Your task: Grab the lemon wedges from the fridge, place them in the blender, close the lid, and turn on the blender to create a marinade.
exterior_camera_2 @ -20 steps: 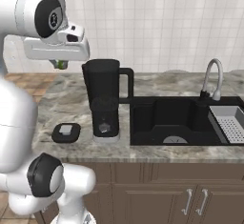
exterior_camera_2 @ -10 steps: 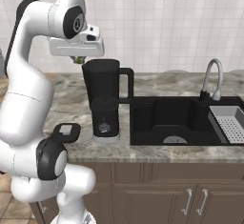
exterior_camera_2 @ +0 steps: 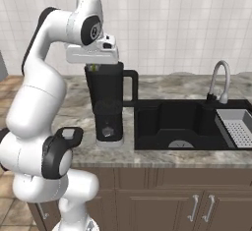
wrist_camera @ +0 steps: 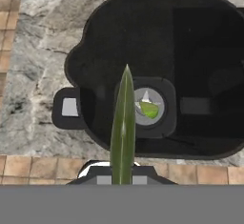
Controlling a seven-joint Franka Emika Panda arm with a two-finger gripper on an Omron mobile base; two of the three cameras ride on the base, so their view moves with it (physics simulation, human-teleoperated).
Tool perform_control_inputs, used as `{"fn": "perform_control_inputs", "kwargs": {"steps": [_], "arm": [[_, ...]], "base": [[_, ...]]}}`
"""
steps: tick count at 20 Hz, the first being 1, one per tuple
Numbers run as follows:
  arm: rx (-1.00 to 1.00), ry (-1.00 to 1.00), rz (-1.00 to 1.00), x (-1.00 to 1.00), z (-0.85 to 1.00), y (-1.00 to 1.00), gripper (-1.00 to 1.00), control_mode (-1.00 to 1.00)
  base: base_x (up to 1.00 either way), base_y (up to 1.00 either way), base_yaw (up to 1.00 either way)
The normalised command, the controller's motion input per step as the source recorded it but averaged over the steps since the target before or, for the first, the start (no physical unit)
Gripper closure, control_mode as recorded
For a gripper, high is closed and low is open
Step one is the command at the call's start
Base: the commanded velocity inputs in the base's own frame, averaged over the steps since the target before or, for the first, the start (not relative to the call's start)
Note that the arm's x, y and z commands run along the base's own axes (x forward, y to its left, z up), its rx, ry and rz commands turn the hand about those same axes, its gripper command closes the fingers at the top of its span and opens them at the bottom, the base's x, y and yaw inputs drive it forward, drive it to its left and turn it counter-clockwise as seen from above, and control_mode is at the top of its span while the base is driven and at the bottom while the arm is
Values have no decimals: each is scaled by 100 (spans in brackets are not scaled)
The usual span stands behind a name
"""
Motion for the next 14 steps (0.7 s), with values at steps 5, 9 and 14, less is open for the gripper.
{"fn": "perform_control_inputs", "kwargs": {"steps": [5, 9, 14], "arm": [[-2, 1, 0, 1, -40, -15, 100, -100], [0, 0, 0, 26, -23, 0, 100, -100], [0, -1, 0, 27, -6, 0, 100, -100]], "base": [[0, 0, 0], [0, 0, 0], [0, 0, 0]]}}
